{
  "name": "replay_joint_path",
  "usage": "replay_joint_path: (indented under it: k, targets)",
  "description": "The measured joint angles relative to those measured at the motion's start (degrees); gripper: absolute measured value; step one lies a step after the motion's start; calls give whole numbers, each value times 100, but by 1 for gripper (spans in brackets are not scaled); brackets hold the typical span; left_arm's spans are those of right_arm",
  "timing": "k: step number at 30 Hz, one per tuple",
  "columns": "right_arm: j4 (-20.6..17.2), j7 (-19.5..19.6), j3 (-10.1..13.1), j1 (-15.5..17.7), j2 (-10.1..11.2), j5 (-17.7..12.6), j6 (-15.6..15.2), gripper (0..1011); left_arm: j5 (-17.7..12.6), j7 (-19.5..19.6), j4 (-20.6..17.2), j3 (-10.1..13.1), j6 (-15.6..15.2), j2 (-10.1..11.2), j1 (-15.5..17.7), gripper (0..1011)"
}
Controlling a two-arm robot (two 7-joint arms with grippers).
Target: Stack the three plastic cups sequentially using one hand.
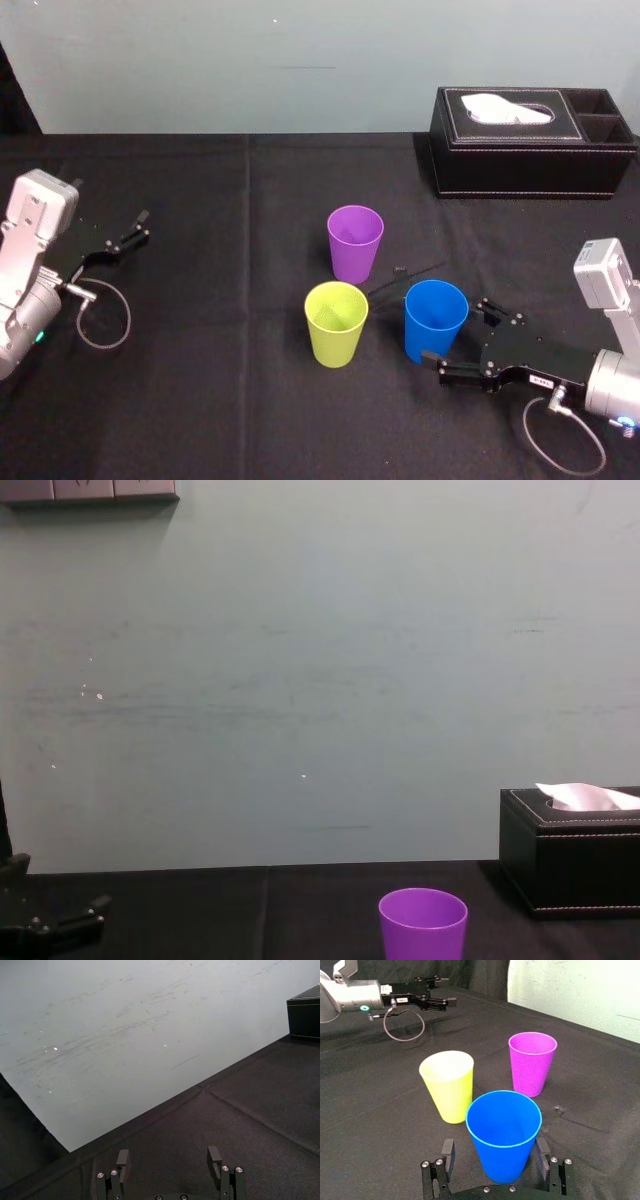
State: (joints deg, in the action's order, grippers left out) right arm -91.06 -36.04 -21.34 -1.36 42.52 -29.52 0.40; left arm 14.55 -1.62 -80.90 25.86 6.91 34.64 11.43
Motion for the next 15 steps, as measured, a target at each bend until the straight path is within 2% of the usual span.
replay_joint_path:
  k: [15]
  targets:
    - [116, 118, 52, -26, -192, 32, 46, 1003, 0, 0, 0, 0, 0, 0, 0, 1012]
